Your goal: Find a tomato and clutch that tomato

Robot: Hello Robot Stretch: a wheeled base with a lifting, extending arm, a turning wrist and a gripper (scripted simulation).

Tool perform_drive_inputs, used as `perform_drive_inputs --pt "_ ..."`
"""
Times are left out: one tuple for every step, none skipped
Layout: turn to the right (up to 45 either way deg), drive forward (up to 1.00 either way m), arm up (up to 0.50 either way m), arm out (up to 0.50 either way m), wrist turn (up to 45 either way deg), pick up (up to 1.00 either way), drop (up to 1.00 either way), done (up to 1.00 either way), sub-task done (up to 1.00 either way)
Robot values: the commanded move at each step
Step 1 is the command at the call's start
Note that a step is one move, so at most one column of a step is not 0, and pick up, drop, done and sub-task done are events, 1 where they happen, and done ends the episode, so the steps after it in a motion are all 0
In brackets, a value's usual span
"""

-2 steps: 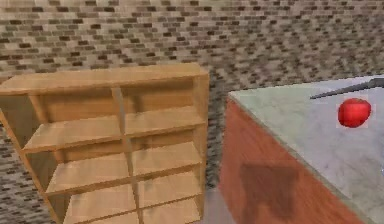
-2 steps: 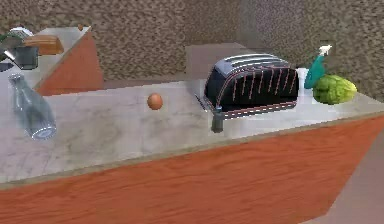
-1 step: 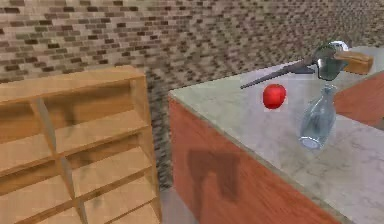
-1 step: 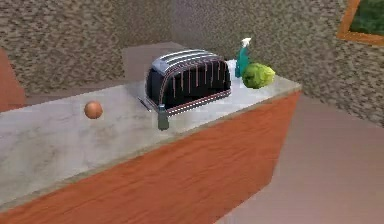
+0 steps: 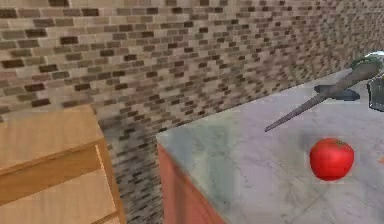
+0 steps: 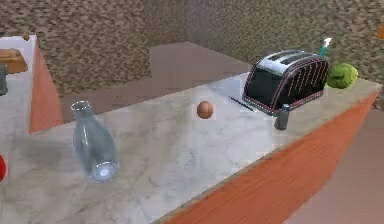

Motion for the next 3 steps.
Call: perform_drive_inputs --pt "-45.0 0.0 0.0 0.0 0.0 0.0 0.0 0.0 0.0" --pt "0.0 0.0 0.5 0.0 0.0 0.0 0.0 0.0 0.0" --pt "0.0 0.0 0.38 0.0 0.0 0.0 0.0 0.0 0.0"
